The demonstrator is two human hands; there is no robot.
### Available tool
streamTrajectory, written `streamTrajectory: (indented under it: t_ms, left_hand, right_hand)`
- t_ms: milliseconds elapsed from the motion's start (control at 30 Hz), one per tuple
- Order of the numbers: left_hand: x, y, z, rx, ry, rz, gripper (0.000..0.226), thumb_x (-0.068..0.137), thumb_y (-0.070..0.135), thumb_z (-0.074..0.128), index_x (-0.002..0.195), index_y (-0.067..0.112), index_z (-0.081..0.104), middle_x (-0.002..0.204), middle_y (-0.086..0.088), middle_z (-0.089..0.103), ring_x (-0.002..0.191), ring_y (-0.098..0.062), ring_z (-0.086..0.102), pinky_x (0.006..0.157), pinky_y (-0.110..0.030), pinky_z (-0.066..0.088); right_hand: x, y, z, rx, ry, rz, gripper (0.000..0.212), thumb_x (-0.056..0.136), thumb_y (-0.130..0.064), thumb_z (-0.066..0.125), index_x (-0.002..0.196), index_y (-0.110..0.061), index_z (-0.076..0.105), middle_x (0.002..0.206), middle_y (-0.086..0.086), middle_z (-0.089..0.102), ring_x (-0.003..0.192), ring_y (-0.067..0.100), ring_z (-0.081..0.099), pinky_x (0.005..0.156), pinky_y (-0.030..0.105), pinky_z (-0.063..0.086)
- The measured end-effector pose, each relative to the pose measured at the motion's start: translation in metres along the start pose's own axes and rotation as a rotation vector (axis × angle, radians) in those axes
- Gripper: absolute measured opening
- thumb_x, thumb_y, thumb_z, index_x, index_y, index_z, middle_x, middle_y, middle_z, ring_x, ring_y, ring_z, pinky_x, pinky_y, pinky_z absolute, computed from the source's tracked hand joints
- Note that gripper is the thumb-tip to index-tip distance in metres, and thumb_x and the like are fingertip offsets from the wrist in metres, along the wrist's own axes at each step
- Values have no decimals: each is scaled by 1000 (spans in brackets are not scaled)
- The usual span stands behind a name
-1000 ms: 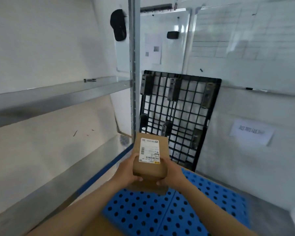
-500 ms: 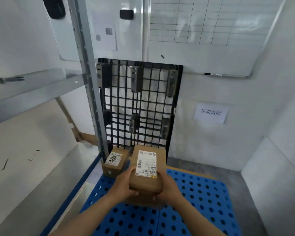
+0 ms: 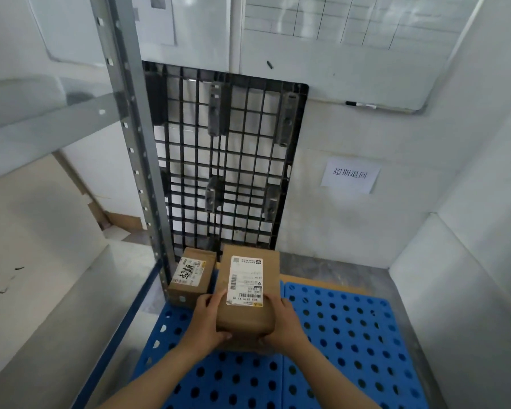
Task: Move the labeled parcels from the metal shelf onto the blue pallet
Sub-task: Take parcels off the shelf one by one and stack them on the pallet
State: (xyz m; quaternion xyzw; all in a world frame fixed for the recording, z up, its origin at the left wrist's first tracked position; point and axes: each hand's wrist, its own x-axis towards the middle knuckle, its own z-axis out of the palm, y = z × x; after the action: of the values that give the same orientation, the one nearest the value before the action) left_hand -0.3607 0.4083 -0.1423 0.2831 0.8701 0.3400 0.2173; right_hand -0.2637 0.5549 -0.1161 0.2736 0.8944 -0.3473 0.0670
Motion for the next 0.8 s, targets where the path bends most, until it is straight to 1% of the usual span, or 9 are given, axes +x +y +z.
streamTrajectory:
  t_ms: [67, 267, 400, 533, 667, 733, 800]
  left_hand:
    - [1, -2, -1, 13, 0, 0, 90, 75, 9, 74, 143, 25, 17, 140, -7, 20, 133, -21, 29, 111, -32, 31]
    - [1, -6, -3, 1, 1, 3, 89, 74, 8, 74, 143, 25, 19, 140, -7, 21, 132, -21, 29, 111, -32, 31]
    - [-1, -6, -2, 4, 14, -8, 89, 75, 8, 73, 143, 25, 19, 140, -7, 21, 132, -21, 29, 111, -32, 30]
    - [-3, -4, -4, 21, 20, -19, 85, 76, 8, 72, 142, 24, 22, 138, -8, 24, 132, -23, 31, 111, -32, 30]
    - [-7, 3, -9, 51, 27, -47, 76, 77, 12, 72, 138, 22, 28, 138, -7, 25, 131, -22, 31, 111, -31, 29]
    - [-11, 6, -12, 73, 37, -61, 74, 79, 15, 71, 139, 21, 28, 140, -7, 24, 132, -21, 30, 111, -31, 29]
    - [-17, 10, -16, 94, 47, -77, 76, 80, 18, 70, 141, 19, 25, 142, -6, 24, 134, -21, 29, 112, -32, 28]
  right_hand:
    - [0, -1, 4, 18, 0, -3, 88, 72, -16, 72, 141, -26, 18, 143, 6, 23, 128, 22, 33, 103, 30, 36]
    - [3, 1, 9, 17, 14, -9, 89, 70, -14, 73, 140, -29, 19, 143, 5, 23, 124, 22, 37, 98, 30, 42]
    - [5, 2, 9, 19, -2, -18, 88, 72, -13, 71, 140, -30, 18, 145, 4, 19, 126, 23, 36, 98, 30, 42]
    - [4, 2, 7, 19, -41, -16, 89, 73, -11, 70, 141, -30, 17, 145, 6, 17, 127, 25, 34, 101, 35, 44]
    - [-1, 3, -3, -13, -102, -38, 90, 74, -12, 70, 142, -30, 14, 149, 7, 9, 133, 29, 28, 106, 40, 40]
    - [-4, 3, -10, -42, -116, -63, 90, 74, -13, 71, 142, -30, 14, 148, 8, 9, 133, 29, 28, 107, 40, 39]
    - [-7, 3, -18, -74, -112, -99, 92, 73, -13, 71, 143, -29, 13, 148, 8, 12, 133, 28, 29, 107, 36, 38]
